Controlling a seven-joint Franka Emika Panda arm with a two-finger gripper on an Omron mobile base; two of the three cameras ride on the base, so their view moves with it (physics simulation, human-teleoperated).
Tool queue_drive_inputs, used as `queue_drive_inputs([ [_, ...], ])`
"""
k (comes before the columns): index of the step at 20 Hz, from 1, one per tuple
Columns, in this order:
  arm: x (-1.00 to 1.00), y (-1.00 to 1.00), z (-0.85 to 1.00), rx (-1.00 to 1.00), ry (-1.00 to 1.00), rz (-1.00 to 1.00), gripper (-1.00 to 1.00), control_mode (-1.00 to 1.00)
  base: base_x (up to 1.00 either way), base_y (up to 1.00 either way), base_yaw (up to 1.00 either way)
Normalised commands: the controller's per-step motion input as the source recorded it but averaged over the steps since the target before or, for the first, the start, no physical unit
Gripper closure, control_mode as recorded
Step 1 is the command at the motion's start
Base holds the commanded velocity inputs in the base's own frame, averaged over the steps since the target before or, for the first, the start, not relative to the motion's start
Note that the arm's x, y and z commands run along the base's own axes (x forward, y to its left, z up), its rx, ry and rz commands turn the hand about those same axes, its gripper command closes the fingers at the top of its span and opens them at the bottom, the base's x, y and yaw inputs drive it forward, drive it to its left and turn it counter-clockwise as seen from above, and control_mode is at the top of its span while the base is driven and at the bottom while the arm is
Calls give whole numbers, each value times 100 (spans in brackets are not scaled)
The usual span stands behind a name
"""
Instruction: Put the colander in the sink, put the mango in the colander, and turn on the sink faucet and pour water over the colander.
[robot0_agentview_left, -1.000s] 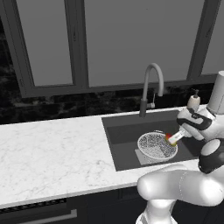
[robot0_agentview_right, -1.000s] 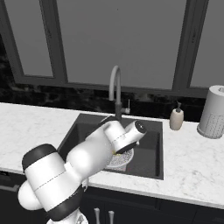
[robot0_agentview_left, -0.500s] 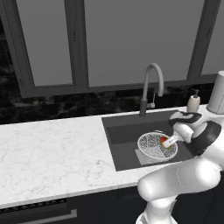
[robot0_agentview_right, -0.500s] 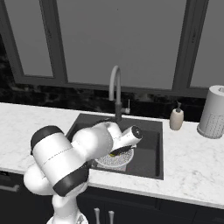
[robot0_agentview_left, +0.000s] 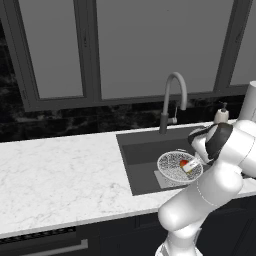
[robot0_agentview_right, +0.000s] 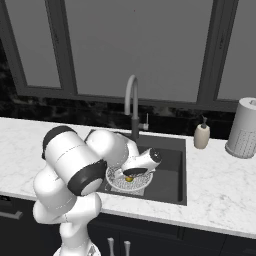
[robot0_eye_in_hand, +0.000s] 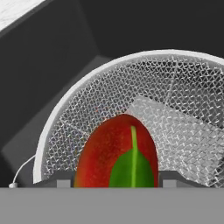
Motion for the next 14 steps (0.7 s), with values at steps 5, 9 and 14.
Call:
queue_drive_inputs([
  [5,0,0,-16,0,0,0,100,-100,0,0,0],
  [9,0,22,-1,0,0,0,100,-100,0,0,0],
  [14,0,36,0,-1,0,0,-100,-100,0,0,0],
])
